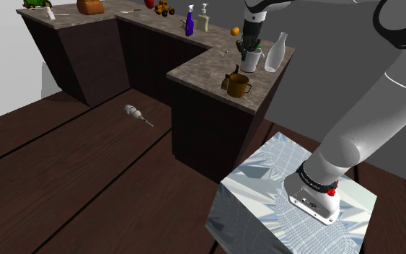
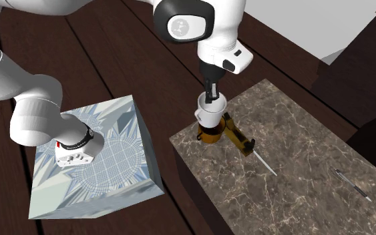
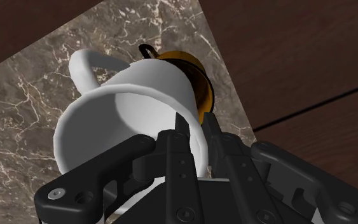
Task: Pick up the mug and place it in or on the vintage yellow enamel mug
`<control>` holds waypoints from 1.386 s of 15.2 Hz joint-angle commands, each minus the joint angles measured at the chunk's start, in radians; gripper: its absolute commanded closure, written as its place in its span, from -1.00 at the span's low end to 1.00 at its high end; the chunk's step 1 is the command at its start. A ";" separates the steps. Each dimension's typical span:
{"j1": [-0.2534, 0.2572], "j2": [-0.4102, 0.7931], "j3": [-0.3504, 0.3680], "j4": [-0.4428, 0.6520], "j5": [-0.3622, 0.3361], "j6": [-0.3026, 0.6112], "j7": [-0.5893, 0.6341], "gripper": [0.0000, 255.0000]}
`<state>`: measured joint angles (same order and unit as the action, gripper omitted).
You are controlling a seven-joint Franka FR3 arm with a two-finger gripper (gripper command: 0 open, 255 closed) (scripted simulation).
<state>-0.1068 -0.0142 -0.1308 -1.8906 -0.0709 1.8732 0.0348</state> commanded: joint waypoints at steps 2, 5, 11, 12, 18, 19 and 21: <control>-0.001 0.005 -0.001 -0.035 0.000 0.040 0.001 1.00; -0.002 0.012 -0.002 -0.066 0.000 0.079 0.002 1.00; -0.002 0.028 -0.002 -0.112 0.000 0.141 0.005 1.00; -0.002 0.028 -0.002 -0.112 0.000 0.141 0.005 1.00; -0.002 0.028 -0.002 -0.112 0.000 0.141 0.005 1.00; -0.002 0.028 -0.002 -0.112 0.000 0.141 0.005 -1.00; -0.002 0.028 -0.002 -0.112 0.000 0.141 0.005 -1.00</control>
<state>-0.1091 0.0136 -0.1331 -2.0026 -0.0707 2.0139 0.0395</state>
